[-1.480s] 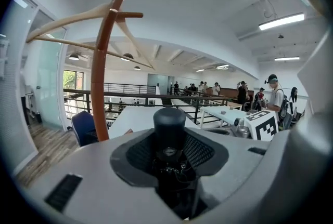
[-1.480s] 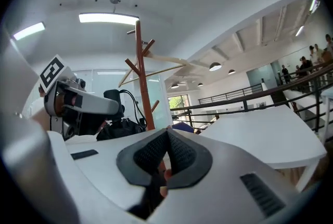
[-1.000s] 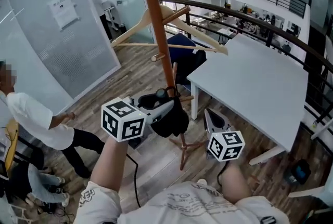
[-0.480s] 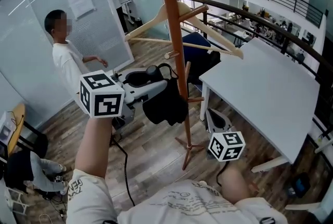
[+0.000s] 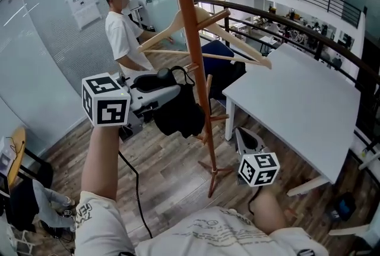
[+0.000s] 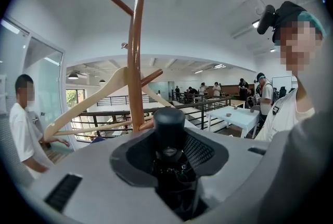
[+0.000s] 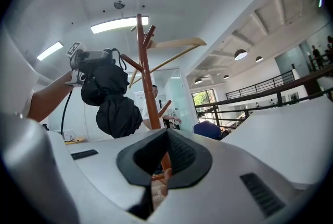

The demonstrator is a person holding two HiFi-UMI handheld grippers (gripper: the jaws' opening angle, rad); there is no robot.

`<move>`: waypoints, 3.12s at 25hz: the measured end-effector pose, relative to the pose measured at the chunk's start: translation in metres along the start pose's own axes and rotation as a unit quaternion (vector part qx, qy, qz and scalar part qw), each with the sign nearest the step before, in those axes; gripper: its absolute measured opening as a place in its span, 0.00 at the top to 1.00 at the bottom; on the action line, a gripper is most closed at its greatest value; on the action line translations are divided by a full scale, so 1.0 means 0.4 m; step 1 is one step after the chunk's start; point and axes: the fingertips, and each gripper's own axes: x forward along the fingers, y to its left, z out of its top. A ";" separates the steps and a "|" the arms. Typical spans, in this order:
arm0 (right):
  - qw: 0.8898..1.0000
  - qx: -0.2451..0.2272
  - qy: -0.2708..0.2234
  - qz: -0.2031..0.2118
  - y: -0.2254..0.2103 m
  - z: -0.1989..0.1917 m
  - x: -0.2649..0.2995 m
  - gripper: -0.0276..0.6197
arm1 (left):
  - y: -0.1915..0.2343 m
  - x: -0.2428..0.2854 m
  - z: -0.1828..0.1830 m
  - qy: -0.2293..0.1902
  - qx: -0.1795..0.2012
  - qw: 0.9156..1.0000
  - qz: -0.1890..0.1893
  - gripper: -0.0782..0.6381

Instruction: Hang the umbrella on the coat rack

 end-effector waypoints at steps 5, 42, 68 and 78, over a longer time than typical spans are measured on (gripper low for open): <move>1.000 -0.002 0.003 -0.006 -0.012 -0.035 -0.023 0.96 | -0.002 0.005 -0.005 -0.008 0.005 1.000 0.001 0.67; 0.999 -0.014 0.030 -0.022 -0.006 -0.078 -0.013 0.96 | 0.141 0.127 -0.185 0.044 -0.038 0.997 0.051 0.67; 0.998 -0.021 0.055 -0.017 -0.001 -0.139 0.000 0.96 | 0.130 0.229 -0.414 0.056 -0.055 0.993 0.093 0.67; 0.998 -0.020 0.056 -0.022 0.006 -0.147 0.012 0.96 | 0.139 0.185 -0.394 -0.029 -0.057 0.989 0.134 0.66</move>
